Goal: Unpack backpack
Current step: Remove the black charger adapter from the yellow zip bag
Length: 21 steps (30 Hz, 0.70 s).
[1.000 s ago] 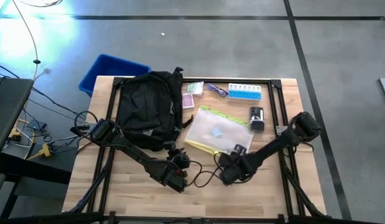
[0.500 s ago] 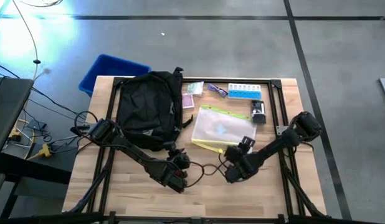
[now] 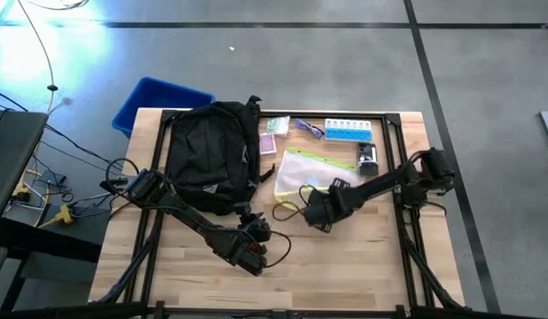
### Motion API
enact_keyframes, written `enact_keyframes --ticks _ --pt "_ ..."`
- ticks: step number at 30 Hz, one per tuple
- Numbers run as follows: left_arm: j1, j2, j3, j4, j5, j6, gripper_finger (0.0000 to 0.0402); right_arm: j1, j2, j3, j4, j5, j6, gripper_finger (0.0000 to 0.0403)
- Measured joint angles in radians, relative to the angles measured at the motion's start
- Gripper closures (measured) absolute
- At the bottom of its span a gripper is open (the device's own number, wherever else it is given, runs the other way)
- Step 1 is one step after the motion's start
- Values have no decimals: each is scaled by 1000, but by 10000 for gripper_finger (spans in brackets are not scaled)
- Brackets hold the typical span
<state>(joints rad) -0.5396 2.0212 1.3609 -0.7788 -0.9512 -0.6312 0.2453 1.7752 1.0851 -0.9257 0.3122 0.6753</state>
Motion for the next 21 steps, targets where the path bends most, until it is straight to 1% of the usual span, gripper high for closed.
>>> enact_keyframes --ticks 4,10,14,18,21 --pt "0 0 0 1 0 0 319 -59 0 -7 23 -71 -13 108" --pt "0 0 0 2 5 6 319 -111 0 -45 114 -203 -29 117" --pt "0 0 0 6 5 7 319 -117 1 -53 113 -228 -29 130" --pt "0 0 0 13 6 7 319 -109 1 -53 110 -234 -29 162" --pt "0 0 0 15 6 7 319 -95 1 -53 101 -235 -29 213"
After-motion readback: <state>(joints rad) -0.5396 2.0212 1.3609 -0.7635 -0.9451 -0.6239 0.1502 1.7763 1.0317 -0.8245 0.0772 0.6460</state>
